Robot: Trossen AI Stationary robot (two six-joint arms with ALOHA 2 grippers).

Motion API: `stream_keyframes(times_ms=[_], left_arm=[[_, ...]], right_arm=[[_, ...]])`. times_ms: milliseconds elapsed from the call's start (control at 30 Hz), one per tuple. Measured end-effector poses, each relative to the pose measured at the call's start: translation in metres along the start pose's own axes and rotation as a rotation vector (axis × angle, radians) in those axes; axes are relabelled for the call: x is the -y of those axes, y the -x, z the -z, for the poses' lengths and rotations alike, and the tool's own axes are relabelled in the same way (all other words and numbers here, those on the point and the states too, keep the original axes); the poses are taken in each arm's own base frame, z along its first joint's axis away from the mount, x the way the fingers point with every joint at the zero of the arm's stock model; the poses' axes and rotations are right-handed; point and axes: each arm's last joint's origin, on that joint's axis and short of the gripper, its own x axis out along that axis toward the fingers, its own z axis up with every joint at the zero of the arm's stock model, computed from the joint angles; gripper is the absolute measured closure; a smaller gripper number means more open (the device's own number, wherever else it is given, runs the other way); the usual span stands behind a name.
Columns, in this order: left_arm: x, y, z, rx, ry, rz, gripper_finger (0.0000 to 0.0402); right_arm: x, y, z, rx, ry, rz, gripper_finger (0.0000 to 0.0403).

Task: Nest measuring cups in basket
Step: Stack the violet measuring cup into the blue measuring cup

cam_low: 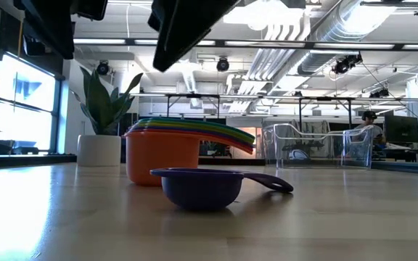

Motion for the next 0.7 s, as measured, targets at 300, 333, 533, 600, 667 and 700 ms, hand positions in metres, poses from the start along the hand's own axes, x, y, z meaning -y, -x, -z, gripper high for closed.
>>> stream_keyframes(times_ms=[300,333,533,600,667,700], left_arm=[[0.000,0.006,0.000,0.002,0.012,0.033,0.0355],[0.000,0.006,0.000,-0.001,0.012,0.029,0.0355],[0.000,0.006,0.000,-0.001,0.012,0.028,0.0355],[0.000,0.006,0.000,-0.002,0.011,0.026,0.0355],[0.000,0.006,0.000,-0.002,0.011,0.026,0.0355],[0.000,0.006,0.000,-0.002,0.011,0.026,0.0355]], right_arm=[[0.000,-0.042,0.004,-0.044,0.022,-0.037,0.0253],[0.000,-0.045,0.005,-0.054,0.021,-0.047,0.0253],[-0.003,-0.058,0.008,-0.075,0.023,-0.081,0.0253],[-0.004,-0.062,0.009,-0.088,0.024,-0.086,0.0253],[-0.005,-0.066,0.010,-0.102,0.024,-0.080,0.0253],[-0.005,-0.067,0.011,-0.109,0.024,-0.080,0.0253]])
